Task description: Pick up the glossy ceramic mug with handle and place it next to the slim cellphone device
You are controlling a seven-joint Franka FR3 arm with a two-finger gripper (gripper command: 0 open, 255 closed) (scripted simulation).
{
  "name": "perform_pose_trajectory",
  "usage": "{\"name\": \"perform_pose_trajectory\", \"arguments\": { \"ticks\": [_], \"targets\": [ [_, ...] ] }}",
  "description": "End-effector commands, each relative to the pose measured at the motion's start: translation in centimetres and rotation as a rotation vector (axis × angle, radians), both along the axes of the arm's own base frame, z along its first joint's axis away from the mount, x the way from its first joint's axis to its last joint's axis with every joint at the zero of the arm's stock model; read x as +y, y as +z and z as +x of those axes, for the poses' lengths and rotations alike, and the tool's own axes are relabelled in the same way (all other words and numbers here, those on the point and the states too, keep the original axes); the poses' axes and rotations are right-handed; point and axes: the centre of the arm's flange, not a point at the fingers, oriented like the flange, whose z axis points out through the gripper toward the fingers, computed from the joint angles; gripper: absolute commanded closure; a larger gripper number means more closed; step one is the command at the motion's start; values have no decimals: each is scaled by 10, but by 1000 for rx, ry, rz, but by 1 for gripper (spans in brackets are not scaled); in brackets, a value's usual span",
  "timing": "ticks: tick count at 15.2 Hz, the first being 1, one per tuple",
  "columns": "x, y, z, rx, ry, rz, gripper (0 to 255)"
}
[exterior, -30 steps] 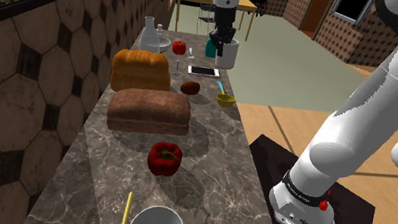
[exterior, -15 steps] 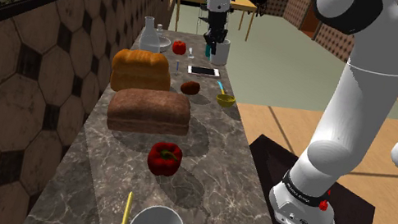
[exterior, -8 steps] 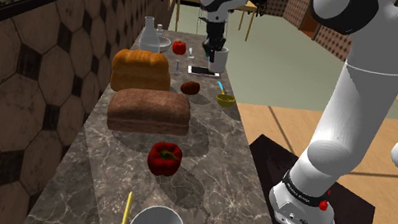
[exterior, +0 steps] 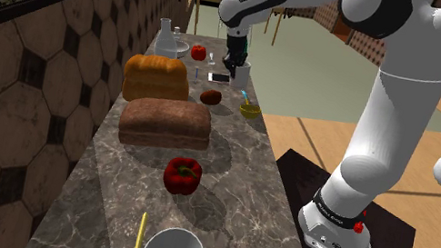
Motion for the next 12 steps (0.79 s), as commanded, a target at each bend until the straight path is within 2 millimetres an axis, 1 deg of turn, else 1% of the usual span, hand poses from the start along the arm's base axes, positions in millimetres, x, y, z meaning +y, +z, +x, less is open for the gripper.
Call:
{"name": "perform_pose_trajectory", "arguments": {
  "ticks": [1, 8, 12],
  "targets": [
    [0, -10, 1, -1, 0, 0, 255],
    [0, -46, 1, -1, 0, 0, 255],
    [0, -46, 1, -1, 0, 0, 255]
  ]
}}
